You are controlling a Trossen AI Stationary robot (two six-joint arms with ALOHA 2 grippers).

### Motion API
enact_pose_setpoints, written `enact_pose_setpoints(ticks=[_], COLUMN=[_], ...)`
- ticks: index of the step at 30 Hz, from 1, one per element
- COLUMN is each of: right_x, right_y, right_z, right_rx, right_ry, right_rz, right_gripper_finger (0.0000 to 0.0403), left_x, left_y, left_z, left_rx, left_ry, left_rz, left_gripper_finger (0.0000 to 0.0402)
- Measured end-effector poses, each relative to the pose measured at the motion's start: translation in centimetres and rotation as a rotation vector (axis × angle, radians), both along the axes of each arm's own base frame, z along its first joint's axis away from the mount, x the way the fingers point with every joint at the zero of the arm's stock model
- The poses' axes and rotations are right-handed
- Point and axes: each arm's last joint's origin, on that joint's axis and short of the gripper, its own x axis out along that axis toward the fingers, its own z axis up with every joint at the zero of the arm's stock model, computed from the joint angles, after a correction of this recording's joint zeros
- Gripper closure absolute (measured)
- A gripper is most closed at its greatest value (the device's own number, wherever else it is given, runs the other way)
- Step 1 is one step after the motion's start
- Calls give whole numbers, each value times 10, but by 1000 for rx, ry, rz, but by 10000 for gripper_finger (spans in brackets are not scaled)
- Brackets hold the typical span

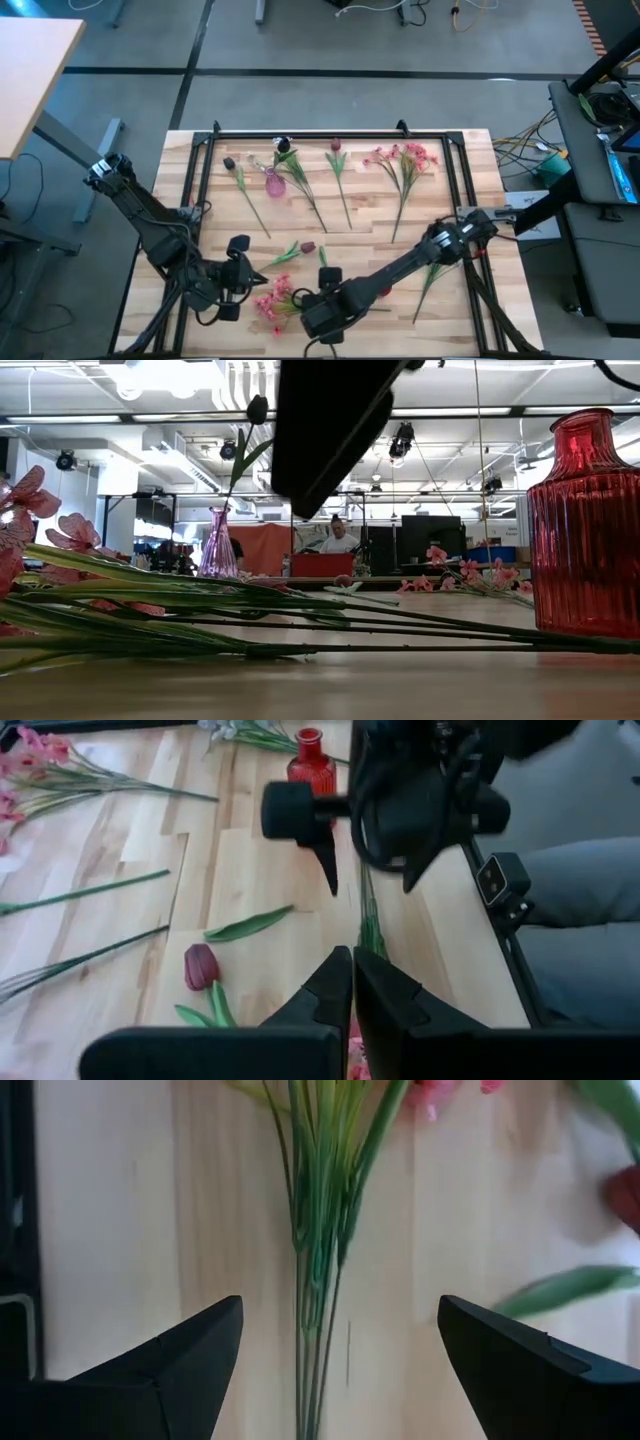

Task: Sort flowers into vase by color
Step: Put the bottom pink flowers into the red vase

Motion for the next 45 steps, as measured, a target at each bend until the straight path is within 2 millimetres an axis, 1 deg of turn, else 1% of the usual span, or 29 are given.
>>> enact_pose_setpoints(ticks=[4,7,11,16,19,22,25,30,33,35,38,45], right_x=[8,12,17,20,23,25,26,25,25,25,26,28], right_y=[0,-3,-7,-14,-15,-14,-15,-16,-16,-17,-21,-27], right_z=[-18,-26,-30,-34,-34,-37,-42,-54,-58,-58,-60,-61], right_rx=[-10,43,105,117,120,125,131,135,137,136,135,142], right_ry=[25,54,58,68,51,22,19,13,8,8,12,8], right_rz=[-7,-4,-8,-9,35,59,62,61,55,43,32,5], right_gripper_finger=[77,82,104,153,181,200,212,218,220,229,258,367], left_x=[-1,-3,-6,-10,-10,-10,-10,-10,-10,-10,-9,-9], left_y=[0,0,-2,-5,-5,-5,-5,-6,-5,-5,-5,-5], left_z=[0,0,0,0,0,0,0,0,0,0,1,1], left_rx=[-31,-58,-92,-111,-116,-116,-117,-122,-121,-121,-115,-131], left_ry=[7,10,15,13,13,12,12,10,5,4,-5,-5], left_rz=[27,51,65,70,71,72,72,74,82,86,95,106], left_gripper_finger=[402,402,402,402,402,402,402,402,402,402,402,402])
